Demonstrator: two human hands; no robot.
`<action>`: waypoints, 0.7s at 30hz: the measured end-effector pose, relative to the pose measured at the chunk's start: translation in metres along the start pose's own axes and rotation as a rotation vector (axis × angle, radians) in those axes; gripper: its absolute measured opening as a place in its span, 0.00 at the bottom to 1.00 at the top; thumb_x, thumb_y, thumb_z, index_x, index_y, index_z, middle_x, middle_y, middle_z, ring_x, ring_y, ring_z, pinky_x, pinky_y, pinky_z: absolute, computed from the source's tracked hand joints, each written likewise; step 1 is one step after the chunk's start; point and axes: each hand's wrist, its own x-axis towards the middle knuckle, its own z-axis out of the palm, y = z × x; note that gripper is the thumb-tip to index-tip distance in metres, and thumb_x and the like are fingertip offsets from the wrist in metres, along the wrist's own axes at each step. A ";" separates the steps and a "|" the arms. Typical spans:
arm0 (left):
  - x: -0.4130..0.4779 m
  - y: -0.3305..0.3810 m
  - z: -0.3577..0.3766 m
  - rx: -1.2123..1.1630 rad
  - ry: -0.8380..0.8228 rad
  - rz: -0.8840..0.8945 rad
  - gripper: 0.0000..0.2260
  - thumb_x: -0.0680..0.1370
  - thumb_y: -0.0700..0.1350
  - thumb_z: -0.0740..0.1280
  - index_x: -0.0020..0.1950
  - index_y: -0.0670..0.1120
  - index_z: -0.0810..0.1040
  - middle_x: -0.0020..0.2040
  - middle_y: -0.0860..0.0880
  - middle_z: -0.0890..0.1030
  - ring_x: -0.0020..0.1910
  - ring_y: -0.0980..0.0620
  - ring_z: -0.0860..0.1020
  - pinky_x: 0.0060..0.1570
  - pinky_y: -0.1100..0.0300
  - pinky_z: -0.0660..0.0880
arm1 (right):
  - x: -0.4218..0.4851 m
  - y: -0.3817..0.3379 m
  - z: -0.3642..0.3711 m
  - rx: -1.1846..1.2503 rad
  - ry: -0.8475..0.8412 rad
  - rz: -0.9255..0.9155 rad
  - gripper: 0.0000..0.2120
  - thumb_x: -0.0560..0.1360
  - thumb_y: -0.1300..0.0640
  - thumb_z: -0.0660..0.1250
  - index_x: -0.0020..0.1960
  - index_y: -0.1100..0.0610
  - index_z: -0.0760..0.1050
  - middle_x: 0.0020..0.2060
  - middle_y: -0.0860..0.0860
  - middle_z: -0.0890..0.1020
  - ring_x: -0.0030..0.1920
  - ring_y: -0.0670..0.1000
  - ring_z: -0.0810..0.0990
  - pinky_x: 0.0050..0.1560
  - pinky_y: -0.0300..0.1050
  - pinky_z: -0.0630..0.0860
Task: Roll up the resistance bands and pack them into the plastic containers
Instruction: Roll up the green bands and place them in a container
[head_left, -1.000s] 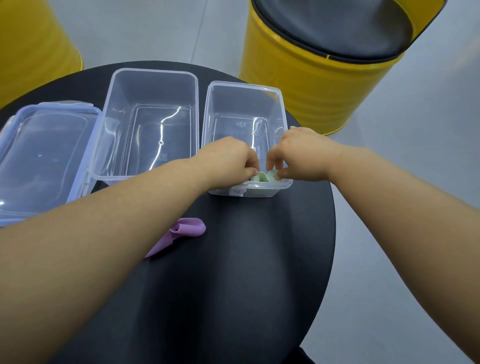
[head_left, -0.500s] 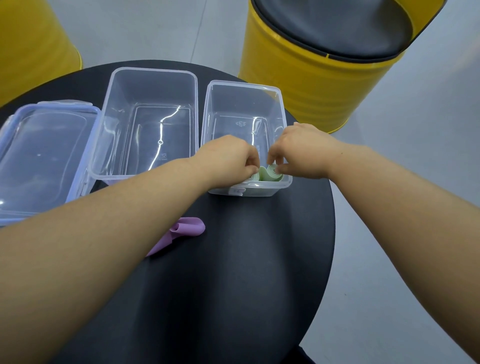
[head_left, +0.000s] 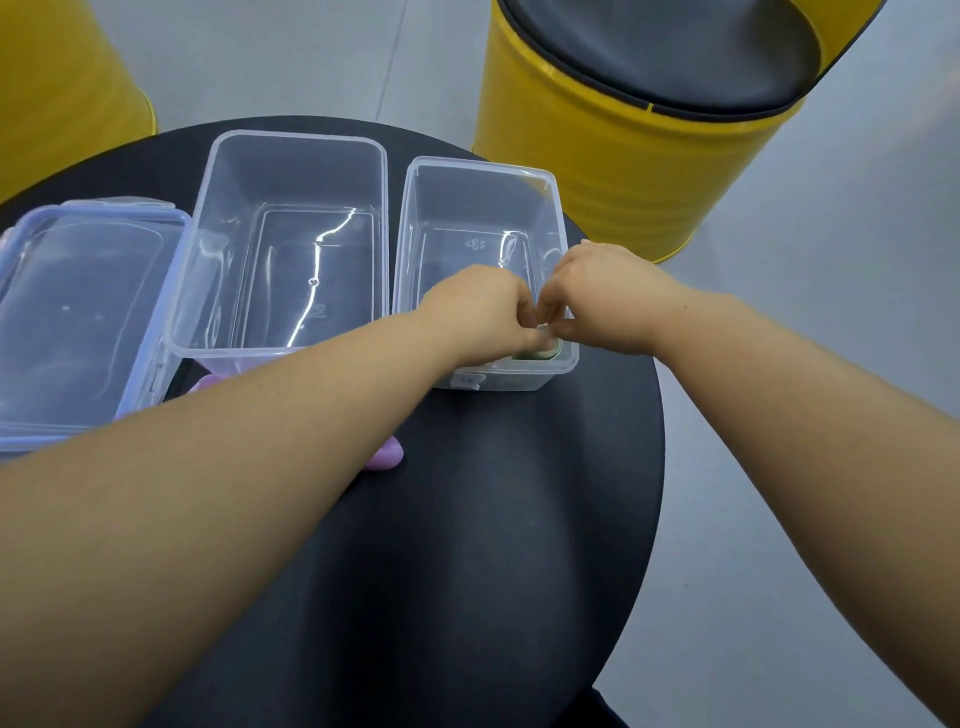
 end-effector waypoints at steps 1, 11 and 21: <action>0.001 0.000 0.000 -0.017 0.004 -0.009 0.13 0.72 0.57 0.70 0.47 0.49 0.80 0.48 0.50 0.82 0.50 0.50 0.78 0.50 0.54 0.76 | 0.000 0.001 0.003 0.041 0.012 0.022 0.11 0.76 0.53 0.63 0.56 0.50 0.79 0.49 0.53 0.79 0.55 0.55 0.73 0.56 0.52 0.72; 0.011 0.003 0.002 -0.003 0.004 -0.002 0.08 0.73 0.54 0.70 0.49 0.53 0.80 0.46 0.54 0.80 0.47 0.53 0.76 0.50 0.54 0.76 | -0.035 -0.022 0.031 0.671 0.352 0.465 0.23 0.74 0.58 0.66 0.68 0.55 0.67 0.63 0.52 0.72 0.58 0.53 0.76 0.56 0.46 0.72; 0.013 -0.001 0.000 -0.037 -0.063 -0.001 0.06 0.74 0.45 0.69 0.50 0.51 0.82 0.40 0.55 0.77 0.45 0.54 0.75 0.47 0.60 0.72 | -0.035 -0.036 0.041 1.338 0.240 0.733 0.18 0.77 0.63 0.59 0.67 0.61 0.70 0.52 0.56 0.81 0.38 0.55 0.85 0.44 0.48 0.82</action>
